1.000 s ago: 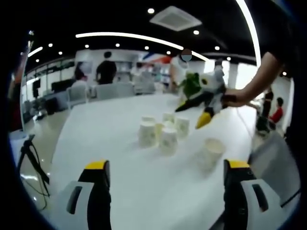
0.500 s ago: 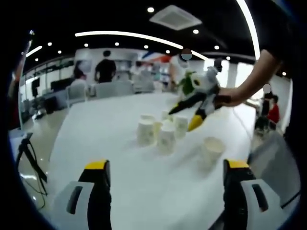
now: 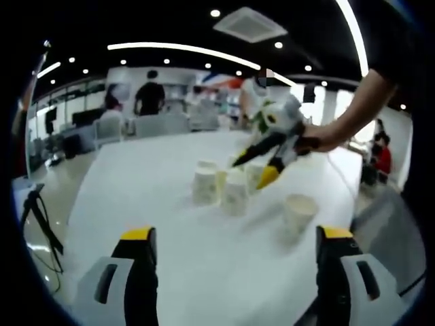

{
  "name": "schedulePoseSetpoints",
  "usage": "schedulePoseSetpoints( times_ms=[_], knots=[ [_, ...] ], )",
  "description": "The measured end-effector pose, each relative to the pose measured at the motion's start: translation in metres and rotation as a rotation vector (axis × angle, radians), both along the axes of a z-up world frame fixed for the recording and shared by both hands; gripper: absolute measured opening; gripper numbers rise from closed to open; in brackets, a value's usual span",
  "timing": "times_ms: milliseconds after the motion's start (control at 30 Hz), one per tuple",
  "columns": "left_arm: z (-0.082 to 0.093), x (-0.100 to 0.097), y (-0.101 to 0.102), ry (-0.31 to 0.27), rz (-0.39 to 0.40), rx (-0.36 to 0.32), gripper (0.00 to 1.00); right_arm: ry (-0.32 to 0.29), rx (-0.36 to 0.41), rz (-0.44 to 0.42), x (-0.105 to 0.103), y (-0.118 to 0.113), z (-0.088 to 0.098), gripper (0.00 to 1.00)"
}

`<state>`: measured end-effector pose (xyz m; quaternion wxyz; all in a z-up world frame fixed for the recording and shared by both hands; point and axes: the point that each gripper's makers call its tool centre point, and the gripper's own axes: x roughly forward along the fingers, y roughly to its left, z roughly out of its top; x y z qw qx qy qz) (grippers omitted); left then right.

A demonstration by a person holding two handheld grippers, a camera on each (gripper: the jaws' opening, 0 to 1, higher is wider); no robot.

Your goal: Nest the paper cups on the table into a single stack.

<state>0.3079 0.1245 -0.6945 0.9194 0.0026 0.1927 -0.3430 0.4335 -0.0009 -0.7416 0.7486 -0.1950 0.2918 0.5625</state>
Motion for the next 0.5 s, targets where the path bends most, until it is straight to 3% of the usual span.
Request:
schedulePoseSetpoints(
  times_ms=[300,500],
  knots=[
    [-0.001,0.002,0.004,0.001,0.011,-0.006,0.97,0.018,-0.006,0.006,0.004,0.004,-0.006,0.61],
    [-0.001,0.002,0.004,0.0,0.015,-0.008,0.97,0.035,-0.016,0.01,0.004,0.004,-0.012,0.53]
  ],
)
